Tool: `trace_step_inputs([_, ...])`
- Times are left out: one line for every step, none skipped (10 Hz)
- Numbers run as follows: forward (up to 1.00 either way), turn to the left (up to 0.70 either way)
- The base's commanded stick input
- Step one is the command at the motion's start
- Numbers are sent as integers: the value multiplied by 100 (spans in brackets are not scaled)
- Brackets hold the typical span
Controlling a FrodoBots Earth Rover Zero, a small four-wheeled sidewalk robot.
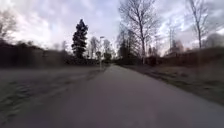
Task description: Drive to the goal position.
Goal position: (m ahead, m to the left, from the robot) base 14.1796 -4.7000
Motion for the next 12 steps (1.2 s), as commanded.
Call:
trace_step_inputs([100,-13])
trace_step_inputs([100,-1])
trace_step_inputs([100,1])
trace_step_inputs([100,1])
trace_step_inputs([100,1])
trace_step_inputs([100,1])
trace_step_inputs([100,1])
trace_step_inputs([100,1])
trace_step_inputs([100,1])
trace_step_inputs([100,1])
trace_step_inputs([100,1])
trace_step_inputs([100,1])
